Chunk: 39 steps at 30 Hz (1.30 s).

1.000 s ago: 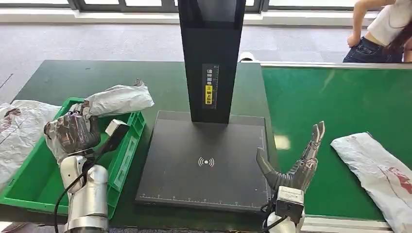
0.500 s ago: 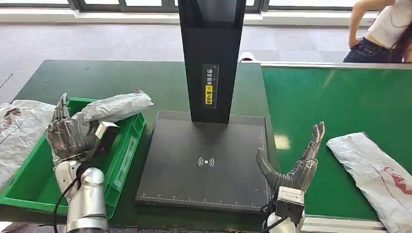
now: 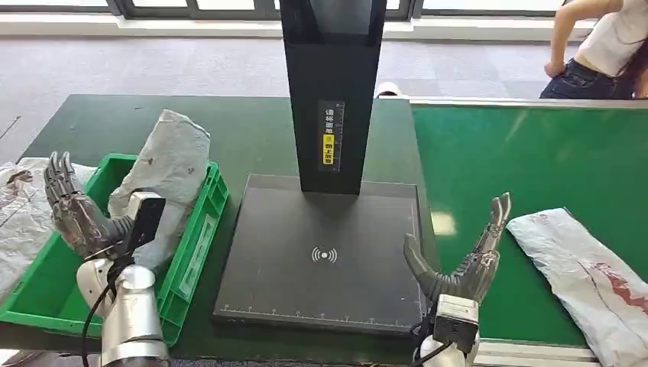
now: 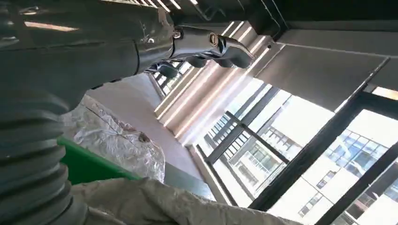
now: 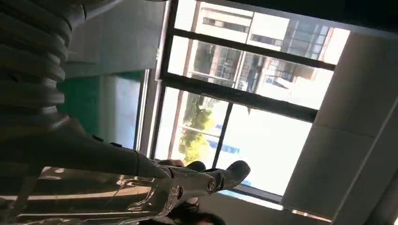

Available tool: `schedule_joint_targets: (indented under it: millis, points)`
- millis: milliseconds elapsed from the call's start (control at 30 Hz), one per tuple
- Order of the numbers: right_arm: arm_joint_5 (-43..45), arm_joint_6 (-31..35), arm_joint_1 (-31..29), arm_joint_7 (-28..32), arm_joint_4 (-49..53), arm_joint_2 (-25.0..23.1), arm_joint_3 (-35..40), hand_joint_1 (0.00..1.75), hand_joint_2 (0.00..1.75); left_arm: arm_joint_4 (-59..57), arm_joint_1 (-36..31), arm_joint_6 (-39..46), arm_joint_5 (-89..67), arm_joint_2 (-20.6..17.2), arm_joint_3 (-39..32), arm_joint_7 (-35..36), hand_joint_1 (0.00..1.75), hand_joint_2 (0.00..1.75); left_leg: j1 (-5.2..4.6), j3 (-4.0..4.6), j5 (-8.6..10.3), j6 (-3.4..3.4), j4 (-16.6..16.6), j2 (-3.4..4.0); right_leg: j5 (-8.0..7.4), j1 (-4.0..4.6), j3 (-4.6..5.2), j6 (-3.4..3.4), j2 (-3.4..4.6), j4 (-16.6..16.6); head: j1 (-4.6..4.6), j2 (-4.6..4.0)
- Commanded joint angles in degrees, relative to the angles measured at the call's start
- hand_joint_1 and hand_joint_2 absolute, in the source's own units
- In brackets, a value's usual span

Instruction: Moved the parcel from conveyor to table for the left to box.

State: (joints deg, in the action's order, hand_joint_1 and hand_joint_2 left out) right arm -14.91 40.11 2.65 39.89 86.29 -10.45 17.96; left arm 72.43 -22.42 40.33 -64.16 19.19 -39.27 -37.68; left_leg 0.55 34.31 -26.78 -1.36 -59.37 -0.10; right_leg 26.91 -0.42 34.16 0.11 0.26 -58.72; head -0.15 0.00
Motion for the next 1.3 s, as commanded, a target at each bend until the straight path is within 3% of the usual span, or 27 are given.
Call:
schedule_joint_targets:
  millis: [33, 633, 800, 833, 900, 1067, 1133, 1300]
  points:
    - [0.7, -0.1, -1.0, 0.1, -1.8, 1.0, -1.5, 0.00, 1.75, 4.8, -1.3, -0.3, 10.3, 0.8, -3.6, -2.3, 0.00, 0.00, 0.02, -0.17, 0.08, 0.07, 0.2, 0.02, -0.10, 0.04, -0.19, 0.01, -0.02, 0.3, 0.00, 0.00]
    - [1.1, -0.1, -2.5, 0.1, -3.8, 0.5, -1.6, 0.00, 1.75, 22.2, 3.2, -0.3, 27.6, 0.8, -0.9, -2.3, 0.00, 0.00, 0.03, -0.13, 0.04, 0.06, 0.2, 0.08, -0.08, 0.05, -0.14, 0.02, 0.05, 0.2, 0.00, 0.00]
    - [1.6, -0.1, -2.6, 0.1, -4.2, 0.5, -1.9, 0.00, 1.75, 20.8, 4.2, -0.3, 32.1, 0.8, 2.4, -2.3, 0.00, 0.00, 0.00, -0.04, 0.03, 0.02, 0.1, -0.03, -0.01, 0.01, -0.05, 0.00, -0.04, 0.1, 0.00, 0.00]
    - [1.7, -0.2, -2.7, 0.1, -4.5, 0.6, -1.9, 0.00, 1.75, 20.3, 4.6, -0.3, 33.3, 0.8, 4.4, -2.3, 0.00, 1.75, 0.00, -0.11, 0.06, 0.04, 0.2, -0.05, -0.04, 0.01, -0.13, 0.01, -0.09, 0.2, 0.00, 0.00]
    - [2.7, -1.4, -2.9, 0.1, -5.3, 0.6, -2.1, 0.00, 1.75, 17.3, 7.5, -0.3, 37.7, -0.3, 15.3, -2.3, 0.00, 1.75, -0.01, -0.14, 0.10, 0.06, 0.2, -0.21, -0.03, 0.01, -0.22, 0.03, -0.23, 0.2, 0.00, 0.00]
    - [2.8, -1.4, -3.2, 0.1, -5.6, 0.6, -2.1, 0.00, 1.75, 17.7, 7.4, -0.3, 36.6, 0.8, 15.4, -2.3, 0.00, 1.75, 0.00, -0.15, 0.12, 0.08, 0.2, -0.15, -0.07, 0.02, -0.22, 0.03, -0.18, 0.3, 0.02, 0.00]
    - [2.6, -3.1, -4.6, 0.1, -8.4, 0.3, -1.9, 0.00, 1.75, 12.7, 10.8, -3.4, 51.0, -7.2, 30.8, -2.3, 0.00, 1.75, -0.06, -0.23, 0.12, 0.08, 0.3, -0.12, -0.08, -0.05, -0.30, 0.04, -0.15, 0.3, 0.00, 0.00]
    - [3.7, -7.1, -9.0, 0.1, -13.9, -1.1, 0.4, 0.00, 1.75, 12.6, 13.6, -19.4, 59.4, -9.0, 39.6, -2.3, 0.00, 1.75, -0.01, -0.21, 0.11, 0.04, 0.2, -0.19, -0.05, -0.04, -0.23, 0.00, -0.19, 0.2, 0.00, 0.00]
